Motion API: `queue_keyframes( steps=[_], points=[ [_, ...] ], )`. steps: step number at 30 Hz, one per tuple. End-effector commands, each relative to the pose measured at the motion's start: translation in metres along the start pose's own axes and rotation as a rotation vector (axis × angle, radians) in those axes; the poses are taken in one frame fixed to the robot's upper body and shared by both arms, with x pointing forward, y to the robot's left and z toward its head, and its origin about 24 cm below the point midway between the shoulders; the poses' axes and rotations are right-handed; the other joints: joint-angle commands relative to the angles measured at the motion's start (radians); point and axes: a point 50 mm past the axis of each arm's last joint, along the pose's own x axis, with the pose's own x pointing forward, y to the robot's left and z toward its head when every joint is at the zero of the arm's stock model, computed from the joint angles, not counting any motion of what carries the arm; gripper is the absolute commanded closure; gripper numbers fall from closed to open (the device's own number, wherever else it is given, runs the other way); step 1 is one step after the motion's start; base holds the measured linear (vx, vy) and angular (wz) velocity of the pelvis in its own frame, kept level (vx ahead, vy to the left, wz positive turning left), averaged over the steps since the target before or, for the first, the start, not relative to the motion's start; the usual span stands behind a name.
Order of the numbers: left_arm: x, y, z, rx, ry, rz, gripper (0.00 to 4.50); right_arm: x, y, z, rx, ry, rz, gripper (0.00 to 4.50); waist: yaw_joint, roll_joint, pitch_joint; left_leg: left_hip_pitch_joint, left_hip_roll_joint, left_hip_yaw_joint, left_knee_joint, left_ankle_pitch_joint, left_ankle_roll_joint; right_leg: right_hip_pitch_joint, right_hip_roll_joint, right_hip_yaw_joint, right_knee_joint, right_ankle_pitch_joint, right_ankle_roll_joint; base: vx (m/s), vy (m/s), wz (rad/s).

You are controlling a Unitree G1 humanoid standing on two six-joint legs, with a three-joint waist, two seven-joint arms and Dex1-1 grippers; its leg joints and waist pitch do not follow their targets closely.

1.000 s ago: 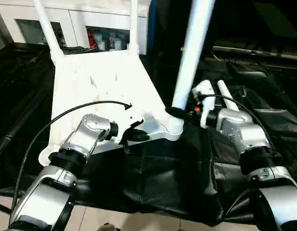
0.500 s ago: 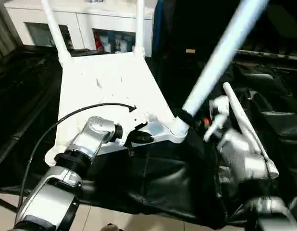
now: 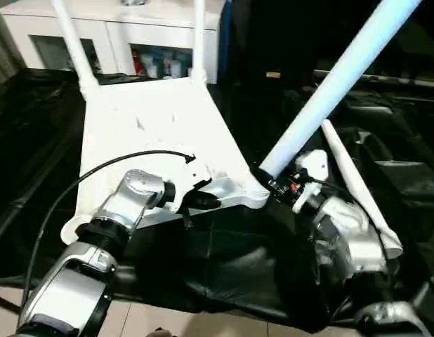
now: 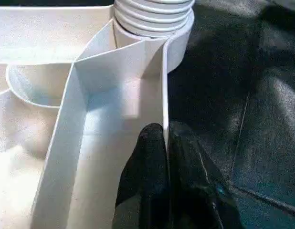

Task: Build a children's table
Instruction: Insert table leg to table base

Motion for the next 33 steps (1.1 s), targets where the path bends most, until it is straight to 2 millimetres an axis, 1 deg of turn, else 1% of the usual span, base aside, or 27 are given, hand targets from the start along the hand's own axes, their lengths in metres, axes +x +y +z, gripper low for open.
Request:
queue_keyframes(
  steps=[1,3,4,5,6,7,8,9,11,13,15,17,18,19,20,21,22,24,25,26,27,28,30,31,32,33],
  points=[
    [0.001,-0.002,0.009,0.064,-0.015,-0.017,4.5,0.0,0.012,-0.033,0.107,0.197,0.113,2.63,0.0,-0.004,-0.057,0.007,0.028,-0.009,-0.078,-0.216,0.019,0.044,-0.081,0.045,-0.085,-0.165,-0.221,0.0,0.0,0.0],
    [0.001,-0.003,0.009,0.064,-0.017,-0.019,4.5,0.001,0.011,-0.032,0.102,0.206,0.116,2.63,0.001,-0.003,-0.056,0.009,0.029,-0.008,-0.077,-0.21,0.021,0.041,-0.081,0.045,-0.085,-0.155,-0.226,0.0,0.0,0.0],
    [0.001,-0.003,0.009,0.067,-0.021,-0.025,4.5,0.003,0.004,-0.029,0.079,0.22,0.11,2.63,0.001,-0.003,-0.056,0.008,0.029,-0.007,-0.078,-0.209,0.02,0.042,-0.081,0.045,-0.085,-0.153,-0.226,0.0,0.0,0.0],
    [0.002,-0.004,0.009,0.069,-0.022,-0.028,4.5,0.004,0.002,-0.027,0.072,0.224,0.106,2.63,-0.002,-0.005,-0.055,0.006,0.029,-0.008,-0.079,-0.212,0.016,0.042,-0.081,0.043,-0.084,-0.16,-0.228,0.0,0.0,0.0],
    [0.002,-0.005,0.01,0.074,-0.025,-0.036,4.5,0.006,-0.002,-0.024,0.067,0.229,0.102,2.63,-0.004,-0.002,-0.054,0.009,0.028,-0.008,-0.079,-0.231,0.012,0.039,-0.081,0.043,-0.088,-0.192,-0.226,0.0,0.0,0.0],
    [0.002,-0.005,0.01,0.075,-0.026,-0.038,4.5,0.006,-0.003,-0.023,0.066,0.231,0.101,2.63,-0.005,-0.002,-0.053,0.011,0.029,-0.008,-0.08,-0.245,0.008,0.038,-0.082,0.044,-0.091,-0.216,-0.224,0.0,0.0,0.0],
    [0.002,-0.006,0.011,0.078,-0.029,-0.046,4.5,0.007,-0.004,-0.022,0.061,0.236,0.109,2.63,-0.005,-0.001,-0.053,0.012,0.03,-0.008,-0.08,-0.248,0.006,0.038,-0.083,0.045,-0.092,-0.22,-0.223,0.0,0.0,0.0],
    [0.003,-0.006,0.011,0.082,-0.034,-0.055,4.5,0.007,-0.005,-0.021,0.056,0.25,0.128,2.63,-0.004,-0.001,-0.054,0.012,0.031,-0.008,-0.08,-0.246,0.004,0.038,-0.083,0.046,-0.091,-0.211,-0.224,0.0,0.0,0.0],
    [0.003,-0.007,0.012,0.085,-0.038,-0.06,4.5,0.007,-0.005,-0.021,0.054,0.262,0.145,2.64,-0.003,-0.002,-0.058,0.011,0.031,-0.008,-0.078,-0.217,0.01,0.041,-0.081,0.045,-0.084,-0.154,-0.233,0.0,0.0,0.0],
    [0.002,-0.008,0.013,0.097,-0.046,-0.088,4.5,0.005,-0.003,-0.025,0.06,0.294,0.183,2.64,-0.001,-0.003,-0.061,0.009,0.029,-0.005,-0.075,-0.182,0.024,0.044,-0.078,0.044,-0.078,-0.078,-0.246,0.0,0.0,0.0],
    [0.002,-0.009,0.014,0.099,-0.048,-0.096,4.5,0.005,-0.003,-0.026,0.06,0.304,0.194,2.64,-0.001,-0.002,-0.061,0.009,0.03,-0.005,-0.074,-0.173,0.03,0.045,-0.079,0.042,-0.076,-0.057,-0.253,0.0,0.0,0.0],
    [0.001,-0.013,0.015,0.117,-0.06,-0.151,4.5,0.0,0.003,-0.033,0.06,0.327,0.25,2.64,0.001,-0.004,-0.061,0.007,0.031,-0.005,-0.074,-0.166,0.036,0.048,-0.08,0.042,-0.075,-0.049,-0.256,0.0,0.0,0.0],
    [0.0,-0.015,0.016,0.128,-0.065,-0.177,4.5,-0.002,0.006,-0.036,0.073,0.326,0.267,2.64,0.003,-0.006,-0.06,0.005,0.03,-0.004,-0.074,-0.164,0.04,0.047,-0.08,0.042,-0.076,-0.051,-0.254,0.0,0.0,0.0],
    [0.0,-0.016,0.016,0.133,-0.067,-0.187,4.5,-0.002,0.007,-0.036,0.077,0.323,0.271,2.64,0.003,-0.004,-0.061,0.007,0.032,-0.004,-0.075,-0.167,0.04,0.046,-0.079,0.041,-0.075,-0.058,-0.252,0.0,0.0,0.0],
    [-0.002,-0.02,0.016,0.15,-0.073,-0.224,4.5,-0.005,0.01,-0.04,0.089,0.313,0.283,2.64,0.005,-0.005,-0.06,0.008,0.033,-0.004,-0.076,-0.175,0.038,0.045,-0.08,0.041,-0.077,-0.068,-0.251,0.0,0.0,0.0],
    [-0.002,-0.02,0.016,0.15,-0.073,-0.224,4.5,-0.005,0.01,-0.04,0.089,0.313,0.283,2.64,0.006,-0.004,-0.06,0.01,0.035,-0.005,-0.078,-0.181,0.036,0.044,-0.081,0.041,-0.077,-0.076,-0.251,0.0,0.0,0.0],
    [-0.003,-0.023,0.015,0.166,-0.074,-0.252,4.5,-0.008,0.012,-0.043,0.088,0.31,0.293,2.64,0.004,-0.002,-0.058,0.01,0.035,-0.005,-0.08,-0.2,0.029,0.041,-0.08,0.041,-0.08,-0.097,-0.248,0.0,0.0,0.0],
    [-0.005,-0.025,0.015,0.179,-0.071,-0.278,4.5,-0.011,0.014,-0.046,0.08,0.312,0.305,2.64,0.003,-0.001,-0.058,0.014,0.037,-0.007,-0.084,-0.232,0.015,0.04,-0.081,0.041,-0.083,-0.123,-0.244,0.0,0.0,0.0],
    [-0.007,-0.027,0.013,0.205,-0.057,-0.308,4.5,-0.017,0.018,-0.052,0.049,0.32,0.329,2.64,0.002,-0.002,-0.056,0.016,0.038,-0.008,-0.088,-0.258,0.007,0.038,-0.081,0.041,-0.086,-0.144,-0.24,0.0,0.0,0.0],
    [-0.007,-0.027,0.013,0.205,-0.057,-0.308,4.5,-0.017,0.018,-0.052,0.049,0.32,0.329,2.64,0.0,-0.001,-0.053,0.019,0.038,-0.009,-0.092,-0.297,-0.001,0.036,-0.081,0.042,-0.091,-0.184,-0.233,0.0,0.0,0.0],
    [-0.007,-0.027,0.013,0.205,-0.057,-0.308,4.5,-0.017,0.018,-0.052,0.049,0.32,0.329,2.64,0.0,-0.001,-0.053,0.019,0.038,-0.009,-0.092,-0.297,-0.001,0.036,-0.081,0.042,-0.091,-0.184,-0.233,0.0,0.0,0.0],
    [-0.009,-0.028,0.011,0.224,-0.047,-0.322,4.5,-0.021,0.022,-0.057,0.018,0.325,0.345,2.64,0.001,0.004,-0.051,0.025,0.037,-0.012,-0.096,-0.34,-0.012,0.035,-0.083,0.043,-0.098,-0.25,-0.223,0.0,0.0,0.0],
    [-0.009,-0.028,0.011,0.224,-0.047,-0.322,4.5,-0.021,0.022,-0.057,0.018,0.325,0.345,2.64,-0.002,-0.001,-0.05,0.026,0.037,-0.013,-0.099,-0.353,-0.017,0.035,-0.083,0.044,-0.102,-0.277,-0.213,0.0,0.0,0.0],
    [-0.01,-0.029,0.009,0.227,-0.045,-0.335,4.5,-0.022,0.025,-0.059,0.015,0.325,0.356,2.64,-0.001,-0.001,-0.051,0.027,0.037,-0.013,-0.1,-0.353,-0.018,0.036,-0.082,0.044,-0.103,-0.28,-0.212,0.0,0.0,0.0],
    [-0.01,-0.029,0.009,0.227,-0.045,-0.335,4.5,-0.022,0.025,-0.059,0.015,0.325,0.356,2.64,-0.001,-0.001,-0.053,0.029,0.037,-0.013,-0.099,-0.342,-0.016,0.036,-0.083,0.045,-0.102,-0.263,-0.214,0.0,0.0,0.0],
    [-0.012,-0.03,0.008,0.225,-0.045,-0.344,4.5,-0.023,0.027,-0.061,0.016,0.324,0.361,2.64,-0.001,0.002,-0.056,0.027,0.037,-0.012,-0.099,-0.319,-0.015,0.039,-0.081,0.045,-0.098,-0.217,-0.222,0.0,0.0,0.0]
  ],
)
